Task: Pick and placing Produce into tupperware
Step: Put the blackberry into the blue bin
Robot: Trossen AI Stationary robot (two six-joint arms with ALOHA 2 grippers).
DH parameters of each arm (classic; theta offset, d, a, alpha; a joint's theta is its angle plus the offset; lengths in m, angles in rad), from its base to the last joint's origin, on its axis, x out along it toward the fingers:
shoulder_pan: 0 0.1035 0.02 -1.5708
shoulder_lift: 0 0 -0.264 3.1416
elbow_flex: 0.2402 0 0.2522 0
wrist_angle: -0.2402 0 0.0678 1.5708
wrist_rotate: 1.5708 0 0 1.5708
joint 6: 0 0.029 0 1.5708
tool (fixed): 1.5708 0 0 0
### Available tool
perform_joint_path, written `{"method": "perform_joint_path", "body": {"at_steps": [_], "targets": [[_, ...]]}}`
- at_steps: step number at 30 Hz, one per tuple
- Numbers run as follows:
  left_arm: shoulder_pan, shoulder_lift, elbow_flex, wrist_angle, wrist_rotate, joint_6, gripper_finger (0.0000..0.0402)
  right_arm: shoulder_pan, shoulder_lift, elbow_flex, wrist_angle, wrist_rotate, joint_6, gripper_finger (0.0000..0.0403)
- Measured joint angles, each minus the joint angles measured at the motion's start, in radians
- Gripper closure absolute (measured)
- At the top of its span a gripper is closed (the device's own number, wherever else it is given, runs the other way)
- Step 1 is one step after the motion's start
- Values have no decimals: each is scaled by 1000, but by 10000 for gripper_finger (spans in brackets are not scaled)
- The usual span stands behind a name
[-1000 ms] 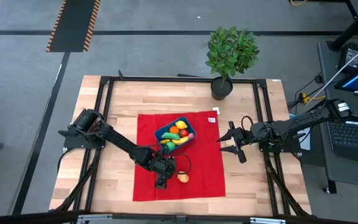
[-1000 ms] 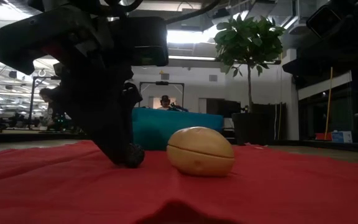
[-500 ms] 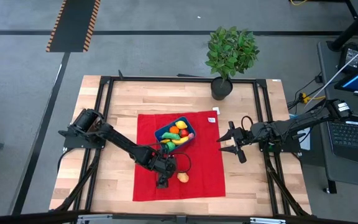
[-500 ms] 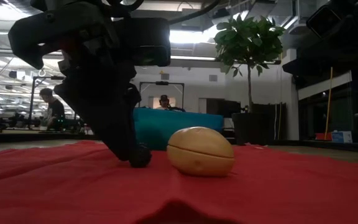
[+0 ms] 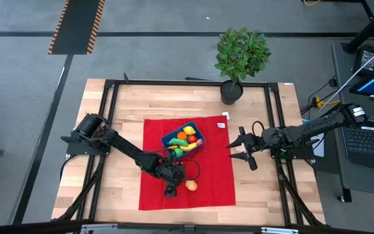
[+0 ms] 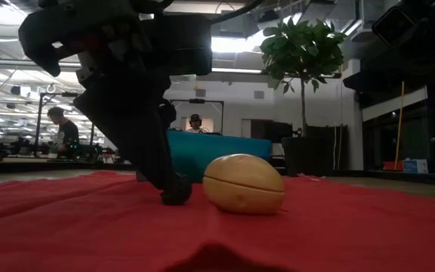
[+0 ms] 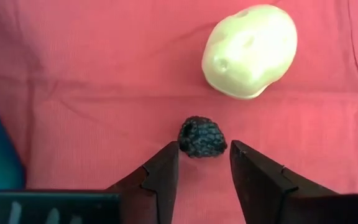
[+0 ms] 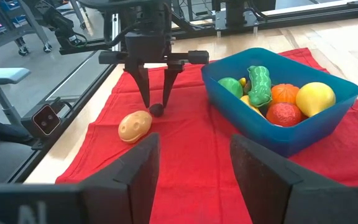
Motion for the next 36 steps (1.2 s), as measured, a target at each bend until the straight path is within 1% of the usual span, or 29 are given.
{"method": "perform_joint_path", "body": {"at_steps": [10, 14, 23, 30, 36], "targets": [[4, 0, 0, -1, 0, -72, 246, 0, 0, 0, 0, 0, 0, 207], [5, 0, 0, 15, 0, -71, 242, 0, 0, 0, 0, 0, 0, 207], [7, 0, 1, 32, -2, -67, 253, 0, 0, 0, 0, 0, 0, 207], [7, 6, 1, 35, -56, -66, 252, 0, 0, 0, 0, 0, 0, 207], [7, 37, 1, 30, -60, -62, 258, 0, 0, 0, 0, 0, 0, 207]]}}
